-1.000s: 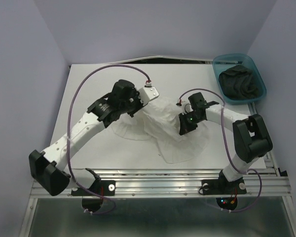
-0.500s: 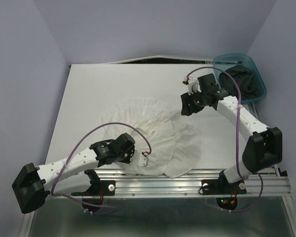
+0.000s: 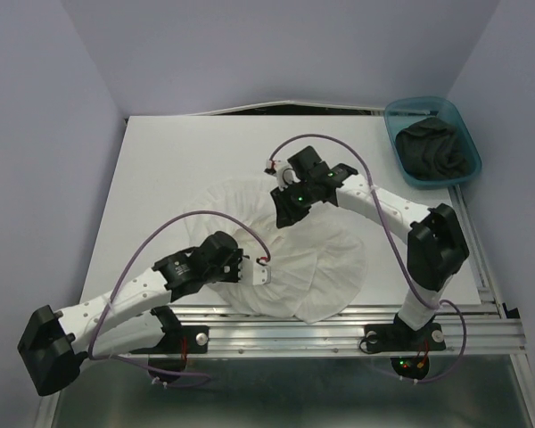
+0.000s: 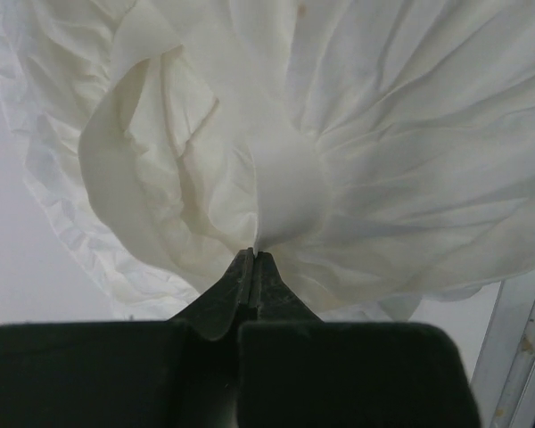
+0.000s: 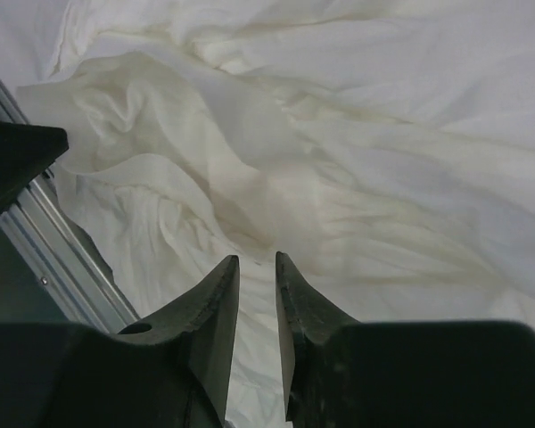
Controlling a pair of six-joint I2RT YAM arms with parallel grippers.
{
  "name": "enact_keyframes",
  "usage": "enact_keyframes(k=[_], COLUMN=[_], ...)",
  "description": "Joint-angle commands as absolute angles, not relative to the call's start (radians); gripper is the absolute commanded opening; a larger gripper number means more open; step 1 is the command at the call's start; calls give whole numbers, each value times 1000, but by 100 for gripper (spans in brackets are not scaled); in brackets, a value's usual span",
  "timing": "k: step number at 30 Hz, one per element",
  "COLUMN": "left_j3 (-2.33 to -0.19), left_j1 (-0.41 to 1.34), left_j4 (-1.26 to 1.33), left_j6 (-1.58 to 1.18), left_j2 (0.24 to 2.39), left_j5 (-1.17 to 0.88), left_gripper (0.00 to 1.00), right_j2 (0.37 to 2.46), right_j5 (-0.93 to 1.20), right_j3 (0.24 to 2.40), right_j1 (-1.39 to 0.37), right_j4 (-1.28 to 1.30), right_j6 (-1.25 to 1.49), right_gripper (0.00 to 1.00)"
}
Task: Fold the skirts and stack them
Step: Flatten the skirt out
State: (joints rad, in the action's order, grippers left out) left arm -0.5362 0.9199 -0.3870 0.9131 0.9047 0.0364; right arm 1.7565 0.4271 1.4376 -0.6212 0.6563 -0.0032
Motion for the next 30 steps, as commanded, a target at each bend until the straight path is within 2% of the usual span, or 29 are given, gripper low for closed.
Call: enact_keyframes(k=[1,10,16,21,24,25,30], left_j3=[-604,-627,-632,-629,-632,-634,-660], left_j1=[845,773,758,755,752,752,736], left_j4=[-370,-363,-368,-373,-382,-387,-419], left_j6=[818,790,784,772,767,769,765], left_j2=[850,795,784,775,753,747,678], left_j5=[-83,-141,-140,-132,-115,-107,-48], left_gripper=[0,0,0,0,0,0,0], right_j2=[1784,1933,1994,2051,2069,2063,1928], right_j5=[449,382,192,80,-64,-101,-172], right_j3=[1459,1551,1566,1614,1631,1629,1601], right_j1=[-690,-793,-813,-824,-833,-833,-757], right_j4=[600,572,565,587,621,627,630], right_j6=[31,77,107,109,117,111,72], right_gripper=[28,44,48,48,42,35,14])
